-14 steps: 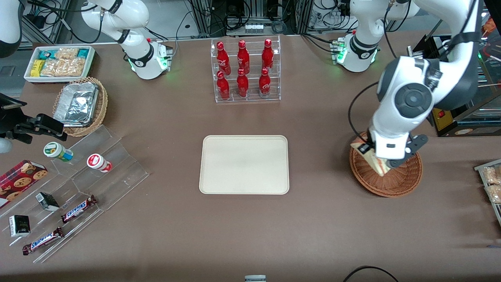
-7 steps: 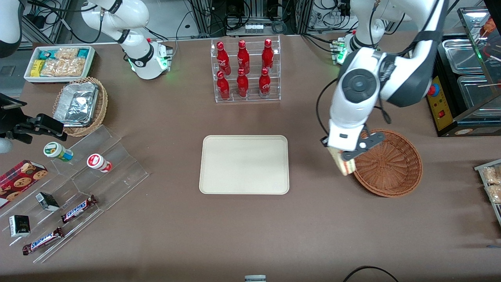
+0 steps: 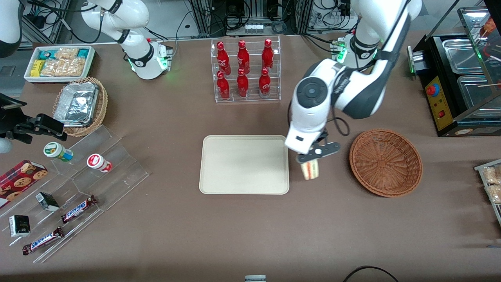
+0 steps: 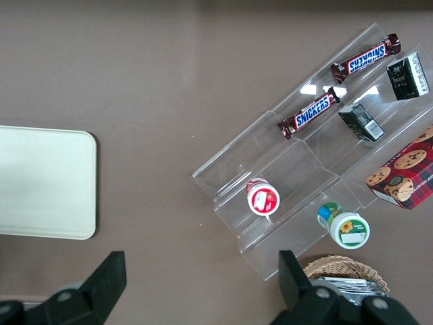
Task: Place sandwich from basket to tray
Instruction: 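Lift the sandwich out of the basket and carry it over the tray, then lower the sandwich onto the cream tray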
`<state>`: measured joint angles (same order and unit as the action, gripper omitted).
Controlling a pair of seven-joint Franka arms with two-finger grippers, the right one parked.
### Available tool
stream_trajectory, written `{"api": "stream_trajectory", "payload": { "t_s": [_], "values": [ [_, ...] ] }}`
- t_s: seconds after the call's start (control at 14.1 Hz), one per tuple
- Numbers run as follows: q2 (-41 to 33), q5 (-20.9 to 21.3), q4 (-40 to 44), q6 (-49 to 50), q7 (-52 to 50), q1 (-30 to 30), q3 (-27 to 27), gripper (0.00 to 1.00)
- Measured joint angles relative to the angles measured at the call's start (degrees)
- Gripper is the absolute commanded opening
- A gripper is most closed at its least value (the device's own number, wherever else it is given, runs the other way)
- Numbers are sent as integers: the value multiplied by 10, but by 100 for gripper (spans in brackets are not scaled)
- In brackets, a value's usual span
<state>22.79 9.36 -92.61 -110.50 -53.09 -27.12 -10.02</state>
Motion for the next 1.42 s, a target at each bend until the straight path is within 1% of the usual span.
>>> {"api": "stream_trajectory", "payload": {
  "t_s": [0.21, 0.43, 0.85, 1.42],
  "values": [
    [34, 0, 0, -33, 23, -32, 0, 17],
    [62, 0, 1, -71, 29, -47, 0, 17],
    [106, 0, 1, -142, 34, -56, 0, 16],
    [148, 0, 3, -184, 35, -57, 0, 17]
  ]
}}
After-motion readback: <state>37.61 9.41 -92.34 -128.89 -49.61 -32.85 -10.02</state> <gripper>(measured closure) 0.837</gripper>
